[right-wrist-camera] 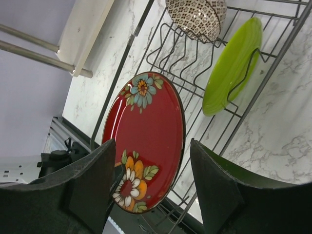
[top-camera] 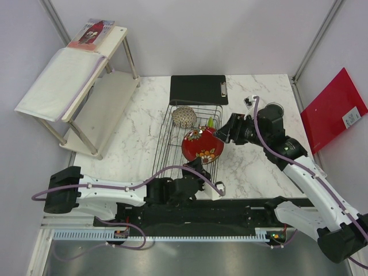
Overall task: Unload the mixed dishes from the dish rack
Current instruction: Pick up the plate from the dish rack.
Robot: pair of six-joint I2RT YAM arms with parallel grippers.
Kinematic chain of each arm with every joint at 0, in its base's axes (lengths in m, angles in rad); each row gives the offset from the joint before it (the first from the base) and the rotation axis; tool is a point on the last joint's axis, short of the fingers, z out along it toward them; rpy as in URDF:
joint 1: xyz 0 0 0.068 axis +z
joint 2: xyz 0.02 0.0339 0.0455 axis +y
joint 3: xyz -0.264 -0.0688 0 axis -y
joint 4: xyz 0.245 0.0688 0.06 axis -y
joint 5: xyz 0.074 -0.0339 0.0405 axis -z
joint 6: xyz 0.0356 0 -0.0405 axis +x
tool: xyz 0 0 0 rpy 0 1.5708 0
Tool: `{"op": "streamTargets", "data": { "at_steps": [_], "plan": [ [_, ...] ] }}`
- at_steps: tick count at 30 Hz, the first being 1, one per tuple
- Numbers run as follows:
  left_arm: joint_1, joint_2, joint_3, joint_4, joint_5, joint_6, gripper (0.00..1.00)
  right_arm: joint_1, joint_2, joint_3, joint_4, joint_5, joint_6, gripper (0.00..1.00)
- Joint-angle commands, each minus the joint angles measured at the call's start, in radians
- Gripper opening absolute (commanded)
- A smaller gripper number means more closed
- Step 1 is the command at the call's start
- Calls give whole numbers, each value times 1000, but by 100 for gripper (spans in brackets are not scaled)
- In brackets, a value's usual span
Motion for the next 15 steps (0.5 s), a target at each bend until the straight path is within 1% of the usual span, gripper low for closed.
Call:
{"op": "streamTargets", "data": {
  "at_steps": [1,6,11,14,15],
  "plan": [
    [-24,4,3,210,-85,136,2,1,-3,-11,67,-72,14,69],
    [-39,19,0,268,-114,180,2,-1,23,-46,54,-65,11,68],
    [-51,21,-10,294,-130,186,2,1,14,-79,45,-49,6,67],
    [-60,27,-7,300,-130,179,2,1,20,-103,68,-77,11,51],
    [-65,30,-6,302,-130,176,2,1,20,-121,97,-89,21,40]
  ]
}}
